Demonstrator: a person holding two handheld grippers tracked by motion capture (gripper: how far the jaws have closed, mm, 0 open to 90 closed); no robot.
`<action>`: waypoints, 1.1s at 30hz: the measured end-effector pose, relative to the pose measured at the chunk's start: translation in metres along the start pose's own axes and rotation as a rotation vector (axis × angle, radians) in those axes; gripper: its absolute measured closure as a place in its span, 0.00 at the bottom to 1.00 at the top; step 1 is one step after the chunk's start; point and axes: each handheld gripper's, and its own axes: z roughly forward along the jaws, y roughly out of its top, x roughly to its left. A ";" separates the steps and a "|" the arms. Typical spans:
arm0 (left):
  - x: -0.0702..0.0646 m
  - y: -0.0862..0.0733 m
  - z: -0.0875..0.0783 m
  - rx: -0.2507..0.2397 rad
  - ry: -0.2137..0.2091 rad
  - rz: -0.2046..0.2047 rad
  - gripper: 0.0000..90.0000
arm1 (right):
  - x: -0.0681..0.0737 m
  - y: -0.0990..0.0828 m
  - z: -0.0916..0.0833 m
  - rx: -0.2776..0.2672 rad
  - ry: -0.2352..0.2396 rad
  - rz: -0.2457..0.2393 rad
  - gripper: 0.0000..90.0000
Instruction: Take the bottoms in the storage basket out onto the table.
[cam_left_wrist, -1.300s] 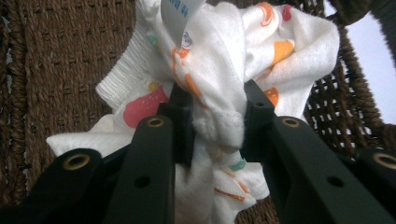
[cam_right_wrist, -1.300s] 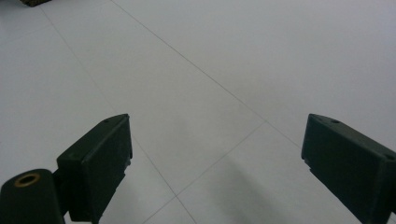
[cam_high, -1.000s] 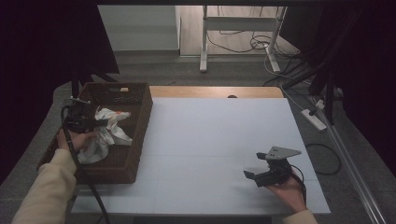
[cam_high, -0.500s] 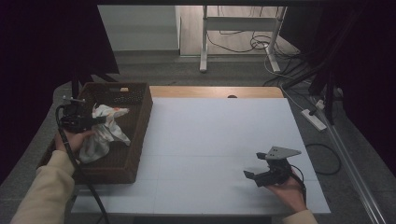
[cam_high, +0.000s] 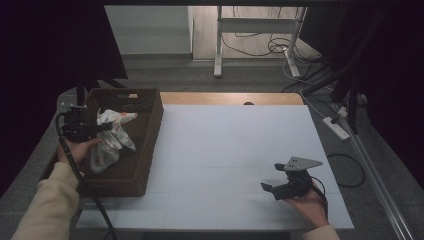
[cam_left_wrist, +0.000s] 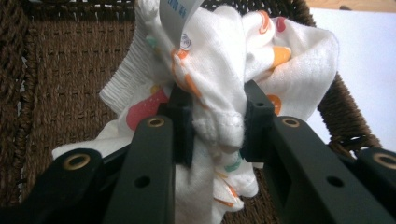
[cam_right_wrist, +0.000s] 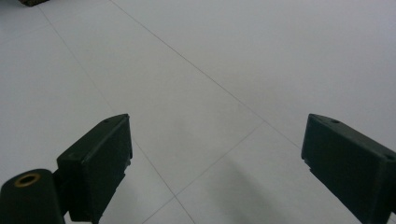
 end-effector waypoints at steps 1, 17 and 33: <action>0.000 0.000 -0.001 -0.005 -0.002 -0.001 0.79 | 0.000 0.000 0.000 -0.001 -0.001 0.000 0.10; -0.010 0.006 -0.017 -0.080 -0.029 0.011 0.79 | 0.000 0.000 0.000 -0.003 -0.003 0.001 0.10; -0.016 0.008 -0.028 -0.128 -0.059 0.009 0.79 | -0.001 0.000 0.000 -0.003 -0.005 0.003 0.10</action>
